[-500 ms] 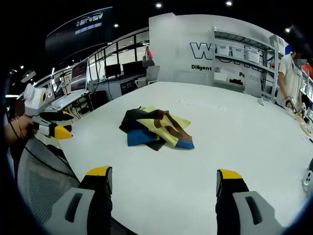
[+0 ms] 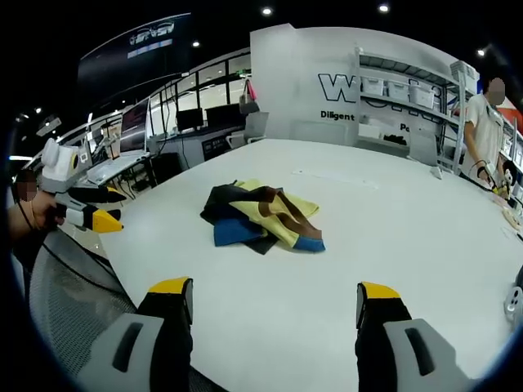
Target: Fold the garment on the visible template until the final outline fits inside the template.
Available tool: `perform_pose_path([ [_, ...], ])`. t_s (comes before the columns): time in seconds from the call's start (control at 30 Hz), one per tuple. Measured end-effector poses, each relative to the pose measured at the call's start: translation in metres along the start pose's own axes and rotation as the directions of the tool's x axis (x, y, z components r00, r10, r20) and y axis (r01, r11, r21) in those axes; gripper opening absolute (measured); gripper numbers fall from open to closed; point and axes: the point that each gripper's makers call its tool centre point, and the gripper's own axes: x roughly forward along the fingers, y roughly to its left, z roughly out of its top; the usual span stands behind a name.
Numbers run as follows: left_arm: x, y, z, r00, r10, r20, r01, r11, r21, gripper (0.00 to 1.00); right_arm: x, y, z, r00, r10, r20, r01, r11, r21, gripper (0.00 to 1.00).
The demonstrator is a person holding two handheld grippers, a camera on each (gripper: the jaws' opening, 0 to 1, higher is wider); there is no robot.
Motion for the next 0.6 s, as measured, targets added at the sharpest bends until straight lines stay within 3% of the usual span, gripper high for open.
perform_pose_path([
  [0.1,0.002,-0.005,-0.001,1.0,-0.02,-0.013,0.02,0.999,-0.034,0.85,0.0,0.001,0.0,1.0,0.008,-0.003,-0.008,1.0,0.008,0.8],
  [0.27,0.004,-0.011,0.003,0.999,-0.034,-0.005,0.034,0.999,-0.017,0.87,0.0,0.001,0.001,1.0,0.012,0.002,-0.012,1.0,0.019,0.84],
  [0.6,0.005,-0.003,0.013,1.0,-0.013,0.011,0.013,1.0,-0.012,0.95,0.002,0.003,0.012,1.0,0.021,0.023,-0.021,1.0,-0.002,0.91],
])
